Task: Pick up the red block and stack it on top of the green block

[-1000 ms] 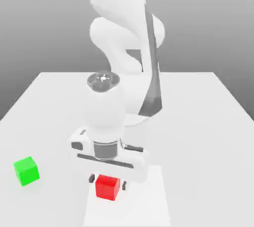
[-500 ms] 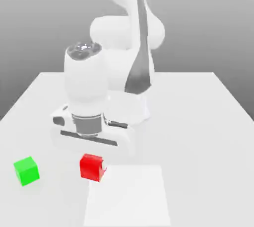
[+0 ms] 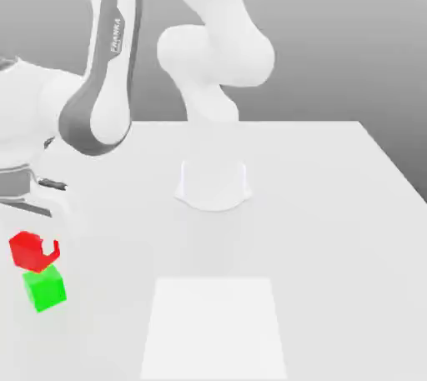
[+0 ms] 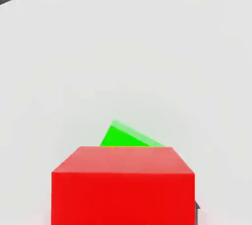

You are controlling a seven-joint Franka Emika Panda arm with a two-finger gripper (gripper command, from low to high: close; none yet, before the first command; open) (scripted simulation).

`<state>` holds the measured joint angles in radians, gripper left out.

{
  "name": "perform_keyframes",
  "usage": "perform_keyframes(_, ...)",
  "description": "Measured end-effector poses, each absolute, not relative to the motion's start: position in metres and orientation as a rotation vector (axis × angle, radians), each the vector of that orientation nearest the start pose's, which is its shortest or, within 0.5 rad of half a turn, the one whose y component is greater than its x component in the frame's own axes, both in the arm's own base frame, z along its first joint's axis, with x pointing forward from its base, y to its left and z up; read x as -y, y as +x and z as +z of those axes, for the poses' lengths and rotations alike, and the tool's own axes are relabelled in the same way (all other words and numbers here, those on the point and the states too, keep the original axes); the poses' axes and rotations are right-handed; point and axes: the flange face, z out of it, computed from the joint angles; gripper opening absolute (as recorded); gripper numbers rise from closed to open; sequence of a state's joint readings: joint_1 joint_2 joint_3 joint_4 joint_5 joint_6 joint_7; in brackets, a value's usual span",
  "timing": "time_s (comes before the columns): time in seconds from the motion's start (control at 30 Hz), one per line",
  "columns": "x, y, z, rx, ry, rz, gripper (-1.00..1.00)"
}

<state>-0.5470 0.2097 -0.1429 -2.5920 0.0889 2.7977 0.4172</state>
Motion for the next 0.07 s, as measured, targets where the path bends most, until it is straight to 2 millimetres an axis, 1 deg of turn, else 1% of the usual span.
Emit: perform_keyframes(0.07, 0.2856, 0.3348, 0.1841, -1.758, -2.603, 0.001, 1.0)
